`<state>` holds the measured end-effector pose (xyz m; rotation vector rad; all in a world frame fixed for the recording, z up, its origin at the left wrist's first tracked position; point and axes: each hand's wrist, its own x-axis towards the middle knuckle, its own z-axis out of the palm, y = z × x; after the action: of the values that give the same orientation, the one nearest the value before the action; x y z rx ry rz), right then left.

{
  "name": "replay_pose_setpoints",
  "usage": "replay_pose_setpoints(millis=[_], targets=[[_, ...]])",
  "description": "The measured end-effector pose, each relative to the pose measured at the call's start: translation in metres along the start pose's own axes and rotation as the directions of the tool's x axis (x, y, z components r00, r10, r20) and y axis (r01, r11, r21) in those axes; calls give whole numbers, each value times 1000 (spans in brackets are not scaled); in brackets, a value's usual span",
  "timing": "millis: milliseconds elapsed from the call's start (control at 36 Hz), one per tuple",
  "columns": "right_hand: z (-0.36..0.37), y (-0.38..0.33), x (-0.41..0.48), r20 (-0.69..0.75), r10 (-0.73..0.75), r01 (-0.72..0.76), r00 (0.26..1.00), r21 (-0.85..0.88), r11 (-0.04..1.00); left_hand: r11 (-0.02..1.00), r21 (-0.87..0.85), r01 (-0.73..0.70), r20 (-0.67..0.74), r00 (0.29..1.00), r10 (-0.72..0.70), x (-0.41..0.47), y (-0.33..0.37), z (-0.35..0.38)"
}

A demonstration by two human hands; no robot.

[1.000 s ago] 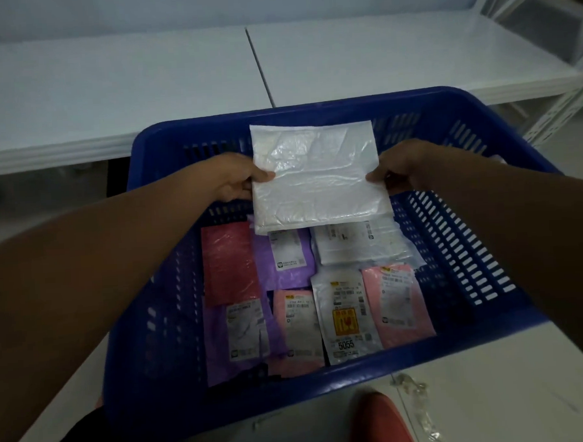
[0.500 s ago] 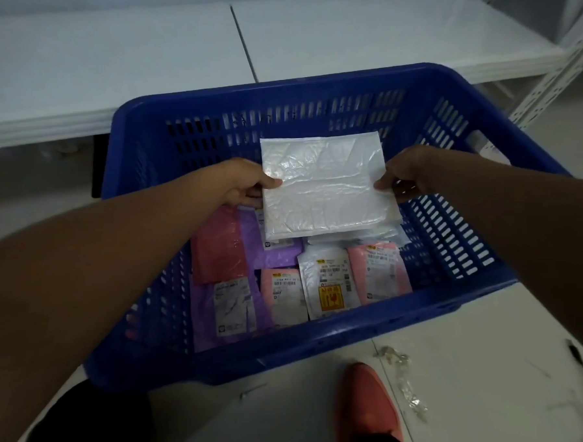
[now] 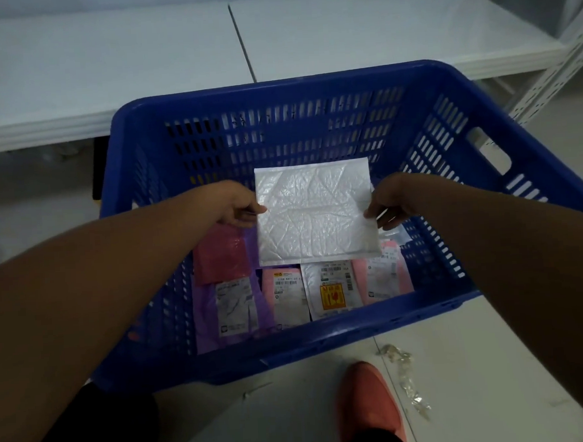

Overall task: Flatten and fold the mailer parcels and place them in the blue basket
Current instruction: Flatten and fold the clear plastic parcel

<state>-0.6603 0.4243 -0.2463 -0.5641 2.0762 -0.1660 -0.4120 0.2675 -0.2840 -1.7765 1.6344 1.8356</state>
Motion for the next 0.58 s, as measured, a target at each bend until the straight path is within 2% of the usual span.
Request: replay_pose_setpoints(millis=[333, 583], targets=[[36, -21, 16, 71, -5, 17, 997, -174, 985, 983, 136, 123, -62, 991, -116, 21, -31, -4], [50, -46, 32, 61, -78, 89, 995, -194, 977, 944, 265, 198, -145, 976, -164, 44, -28, -18]])
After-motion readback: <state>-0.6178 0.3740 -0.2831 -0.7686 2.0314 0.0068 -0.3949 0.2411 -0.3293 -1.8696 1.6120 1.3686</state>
